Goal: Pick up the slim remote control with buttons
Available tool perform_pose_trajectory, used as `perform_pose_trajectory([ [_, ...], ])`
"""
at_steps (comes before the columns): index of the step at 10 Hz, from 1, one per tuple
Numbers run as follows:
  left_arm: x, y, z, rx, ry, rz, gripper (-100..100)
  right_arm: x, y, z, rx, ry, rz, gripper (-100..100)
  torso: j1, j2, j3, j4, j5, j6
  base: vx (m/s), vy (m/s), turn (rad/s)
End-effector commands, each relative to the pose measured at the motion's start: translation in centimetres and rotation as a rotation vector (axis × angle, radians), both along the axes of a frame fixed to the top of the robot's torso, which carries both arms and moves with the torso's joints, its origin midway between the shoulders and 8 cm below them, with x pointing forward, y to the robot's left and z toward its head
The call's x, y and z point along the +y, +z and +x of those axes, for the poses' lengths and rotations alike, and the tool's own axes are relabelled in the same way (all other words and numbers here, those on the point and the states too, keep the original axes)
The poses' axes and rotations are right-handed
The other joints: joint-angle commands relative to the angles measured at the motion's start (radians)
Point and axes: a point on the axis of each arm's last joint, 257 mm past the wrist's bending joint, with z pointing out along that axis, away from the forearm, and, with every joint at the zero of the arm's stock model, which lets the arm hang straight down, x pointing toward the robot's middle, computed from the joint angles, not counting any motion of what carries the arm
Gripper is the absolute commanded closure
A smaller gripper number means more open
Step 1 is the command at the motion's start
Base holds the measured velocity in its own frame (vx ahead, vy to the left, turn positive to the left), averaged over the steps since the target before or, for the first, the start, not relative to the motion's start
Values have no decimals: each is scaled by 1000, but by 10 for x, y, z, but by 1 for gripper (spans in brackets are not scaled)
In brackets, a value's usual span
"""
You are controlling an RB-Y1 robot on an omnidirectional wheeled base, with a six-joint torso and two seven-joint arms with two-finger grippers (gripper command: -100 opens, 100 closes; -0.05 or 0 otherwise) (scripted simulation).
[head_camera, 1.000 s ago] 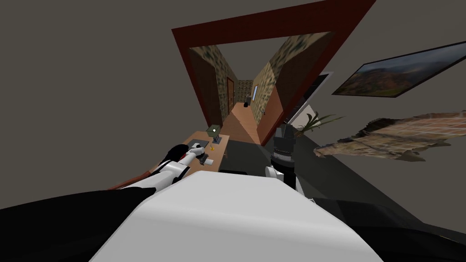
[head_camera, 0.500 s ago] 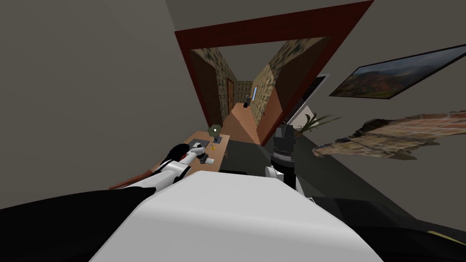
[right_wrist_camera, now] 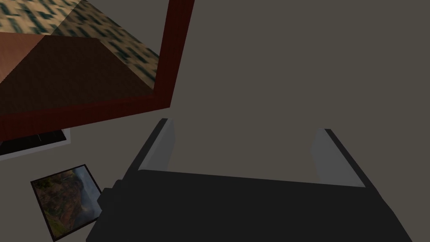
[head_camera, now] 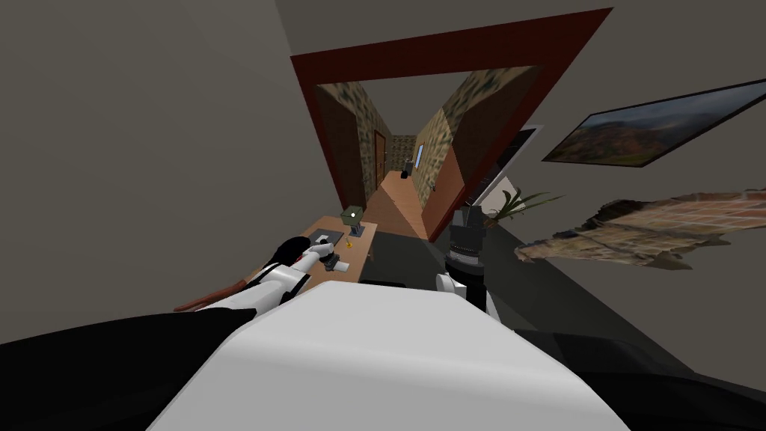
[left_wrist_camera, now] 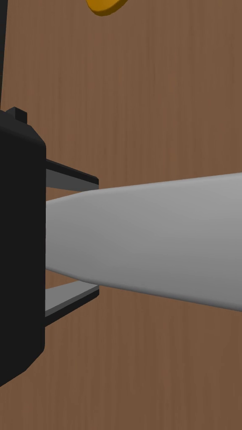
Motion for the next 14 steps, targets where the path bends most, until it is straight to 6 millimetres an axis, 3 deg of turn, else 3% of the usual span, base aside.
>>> perform_pose_trajectory([
  [1, 6, 1, -4, -7, -9, -11, 100, 0, 0, 0, 0, 0, 0, 0, 0, 0, 0, 0, 0, 0, 104, -118, 46],
  [2, 26, 2, -15, 0, -30, 7, 100, 0, 0, 0, 0, 0, 0, 0, -1, 0, 0, 0, 1, 1, 88, -126, 27],
  [3, 20, 2, -13, -7, -16, -13, 100, 0, 0, 0, 0, 0, 0, 0, -1, 0, 0, 0, 0, 1, 61, -84, 34],
  [4, 40, 4, -25, 1, -37, 5, 100, 0, 0, 0, 0, 0, 0, 0, 0, 2, 1, 0, 1, 1, 56, -82, 33],
  [5, 35, 4, -23, -7, -23, -14, 100, 0, 0, 0, 0, 0, 0, 0, 1, 2, 1, 0, 0, 1, 48, -63, 39],
  [6, 53, 6, -35, 1, -43, 2, 100, 0, 0, 0, 0, 0, 0, 0, 2, 3, 1, 0, 0, 1, 78, -92, 29],
  [7, 49, 6, -33, -6, -30, -15, 100, 0, 0, 0, 0, 0, 0, 0, 1, 1, 1, 0, 0, 1, 68, -74, 37],
  [8, 67, 8, -45, 2, -50, 2, 100, 0, 0, 0, 0, 0, 0, 0, 1, 2, 1, 0, 0, 1, 86, -97, 33],
  [9, 63, 8, -43, -6, -37, -15, 100, 0, 0, 0, 0, 0, 0, 0, 0, 1, 0, 0, 0, 1, 66, -76, 34],
  [10, 82, 11, -56, 4, -59, 4, 100, 0, 0, 0, 0, 0, 0, 0, 1, 2, 1, 0, 0, 1, 69, -85, 32],
  [11, 77, 11, -54, -6, -43, -14, 100, 0, 0, 0, 0, 0, 0, 0, 1, 2, 1, 0, -1, 1, 52, -68, 41],
  [12, 96, 15, -67, 5, -65, 5, 100, 0, 0, 0, 0, 0, 0, 0, 1, 3, 1, 0, 0, 1, 72, -76, 29],
  [13, 91, 15, -64, -5, -50, -13, 100, 0, 0, 0, 0, 0, 0, 0, 1, 2, 1, 0, -1, 0, 63, -66, 42],
  [14, 109, 19, -78, 6, -72, 8, 100, 0, 0, 0, 0, 0, 0, 0, 1, 2, 1, 1, 0, 1, 70, -108, 28],
])
